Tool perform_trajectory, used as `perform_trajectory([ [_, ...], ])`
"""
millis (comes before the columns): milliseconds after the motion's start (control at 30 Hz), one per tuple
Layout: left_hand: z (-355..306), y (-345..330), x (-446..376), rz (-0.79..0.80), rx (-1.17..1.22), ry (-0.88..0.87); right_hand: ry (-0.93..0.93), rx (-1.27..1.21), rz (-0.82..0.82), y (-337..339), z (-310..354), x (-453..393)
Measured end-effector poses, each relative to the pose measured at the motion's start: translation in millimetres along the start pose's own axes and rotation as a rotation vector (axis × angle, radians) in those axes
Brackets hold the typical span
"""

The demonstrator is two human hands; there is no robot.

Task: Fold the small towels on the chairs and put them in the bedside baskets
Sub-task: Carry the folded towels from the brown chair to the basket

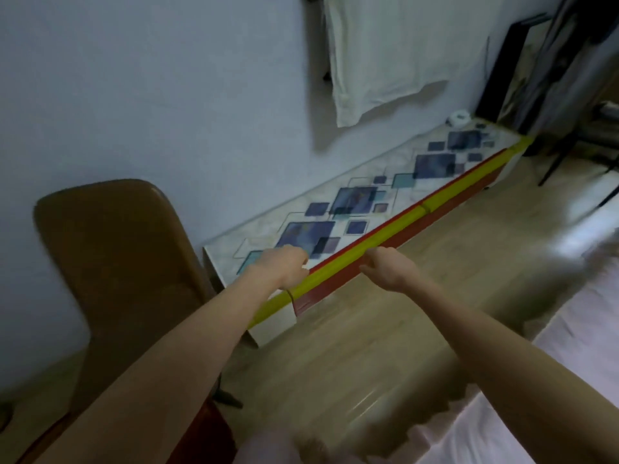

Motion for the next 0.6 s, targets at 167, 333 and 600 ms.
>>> perform_trajectory([
  [167,-66,62,-141,0.023,-0.114,-0.185,-0.197,-0.026,-0.044,58,-97,-58],
  [333,-166,127,-292,-0.013,-0.163,-0.382,-0.440,-0.012,-0.119,120,-225,-102],
  [600,-366,233,-454,0.052,-0.294,-0.719,-0.798,-0.139,-0.288,222,-396,-119],
])
Point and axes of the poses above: each hand's wrist, its own x-axis away from the middle knuckle, its own y-axis out of the back of the hand, z = x × y, the point moved 2 cm from there along -x, towards the middle knuckle, and after that the axes turned 9 degrees about y, right-handed, at the moved point
